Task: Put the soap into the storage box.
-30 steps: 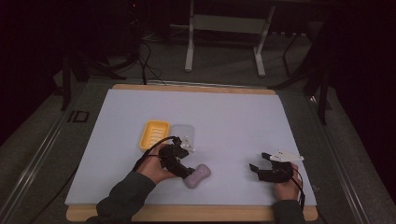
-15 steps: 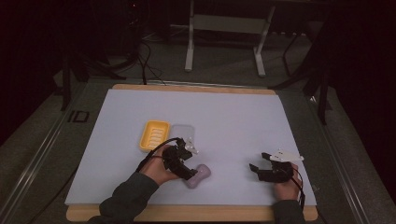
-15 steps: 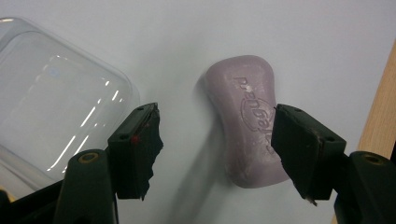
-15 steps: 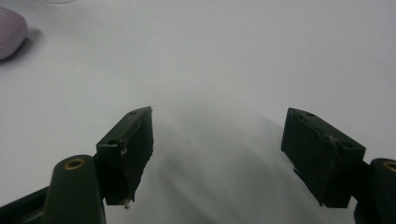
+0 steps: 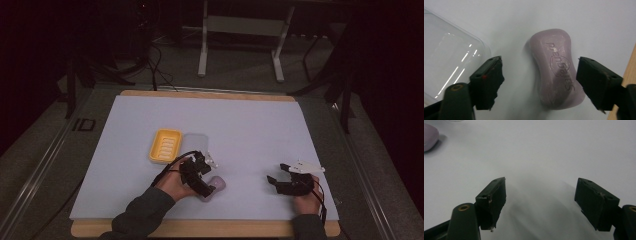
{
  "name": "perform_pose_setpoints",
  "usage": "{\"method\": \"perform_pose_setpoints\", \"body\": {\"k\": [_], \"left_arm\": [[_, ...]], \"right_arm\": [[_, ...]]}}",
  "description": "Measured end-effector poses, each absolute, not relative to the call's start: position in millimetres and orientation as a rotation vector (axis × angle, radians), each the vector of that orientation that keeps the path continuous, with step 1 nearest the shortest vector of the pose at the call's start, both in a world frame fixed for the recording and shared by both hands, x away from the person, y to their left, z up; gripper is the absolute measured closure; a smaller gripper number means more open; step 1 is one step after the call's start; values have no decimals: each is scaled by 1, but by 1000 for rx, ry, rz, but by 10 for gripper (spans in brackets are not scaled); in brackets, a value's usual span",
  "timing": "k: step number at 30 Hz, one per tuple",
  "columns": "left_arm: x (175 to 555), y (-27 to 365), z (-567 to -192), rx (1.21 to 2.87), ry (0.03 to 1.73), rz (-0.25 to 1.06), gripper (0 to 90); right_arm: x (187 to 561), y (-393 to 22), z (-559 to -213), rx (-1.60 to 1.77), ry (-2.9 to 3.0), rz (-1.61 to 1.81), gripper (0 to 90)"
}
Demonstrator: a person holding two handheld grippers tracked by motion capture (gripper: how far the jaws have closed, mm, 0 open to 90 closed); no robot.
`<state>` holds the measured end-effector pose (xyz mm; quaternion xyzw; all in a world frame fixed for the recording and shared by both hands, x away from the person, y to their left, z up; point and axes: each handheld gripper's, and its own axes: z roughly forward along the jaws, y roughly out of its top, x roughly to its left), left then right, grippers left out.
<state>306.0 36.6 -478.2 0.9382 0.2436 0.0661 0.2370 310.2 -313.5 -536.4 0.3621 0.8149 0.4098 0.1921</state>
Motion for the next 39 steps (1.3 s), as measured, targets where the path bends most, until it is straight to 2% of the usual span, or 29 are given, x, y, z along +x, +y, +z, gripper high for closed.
{"method": "perform_pose_setpoints", "body": {"k": [12,19,31,39], "left_arm": [[305,21,-490,2603,693,177,116],[306,14,-500,2635,703,155,111],[311,13,-504,2689,658,99,302],[319,17,-502,2741,597,91,374]], "right_arm": [[310,-313,-536,1015,2288,1149,248],[310,-313,-536,1015,2289,1149,248],[310,-313,-536,1013,2291,1148,248],[310,-313,-536,1012,2292,1148,248]]}}
